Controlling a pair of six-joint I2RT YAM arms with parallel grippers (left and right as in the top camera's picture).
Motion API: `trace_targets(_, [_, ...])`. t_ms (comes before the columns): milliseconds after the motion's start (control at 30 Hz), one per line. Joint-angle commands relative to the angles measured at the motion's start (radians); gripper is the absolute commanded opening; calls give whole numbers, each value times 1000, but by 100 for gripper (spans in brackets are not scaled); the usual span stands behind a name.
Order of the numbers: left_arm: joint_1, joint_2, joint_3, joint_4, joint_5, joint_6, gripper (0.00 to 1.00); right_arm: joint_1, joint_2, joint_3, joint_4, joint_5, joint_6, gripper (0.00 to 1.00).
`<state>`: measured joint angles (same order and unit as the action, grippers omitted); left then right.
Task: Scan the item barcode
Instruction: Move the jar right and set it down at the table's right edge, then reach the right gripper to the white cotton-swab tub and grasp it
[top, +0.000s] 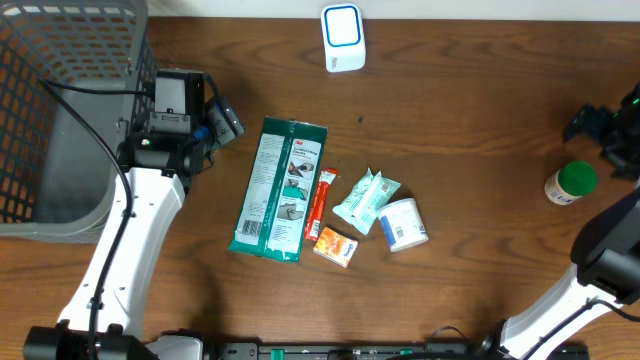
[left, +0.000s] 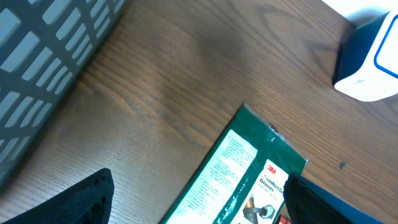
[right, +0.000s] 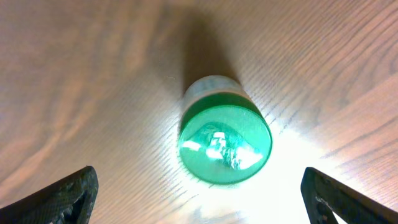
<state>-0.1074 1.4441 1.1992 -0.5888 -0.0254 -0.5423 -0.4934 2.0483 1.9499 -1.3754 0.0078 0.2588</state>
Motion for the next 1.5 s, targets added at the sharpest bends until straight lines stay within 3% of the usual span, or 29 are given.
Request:
trace_targets(0, [2, -2, 9, -2, -2, 17, 85, 10, -16, 127, -84, -218, -161, 98])
trace_targets(167, [2, -2, 9, -2, -2, 17, 85, 63, -16, 177, -204, -548, -363, 94])
trace_targets(467, [2, -2, 9, -2, -2, 17, 85, 313, -16, 161, -260, -552, -393, 96])
trace_targets(667, [2, -2, 9, -2, -2, 17, 85, 541, -15, 130, -255, -440, -365, 99])
trace_targets(900, [2, -2, 9, -2, -2, 17, 85, 816, -15, 62, -194, -123, -161, 99])
trace_targets(1033, [2, -2, 9, -2, -2, 17, 85, 939, -15, -38, -124, -37, -122, 99])
trace_targets(1233, [2, -2, 9, -2, -2, 17, 85, 1037, -15, -200, -7, -29, -121, 99])
trace_targets(1467, [2, -2, 9, -2, -2, 17, 85, 1057, -15, -308, 15, 202, -49, 99])
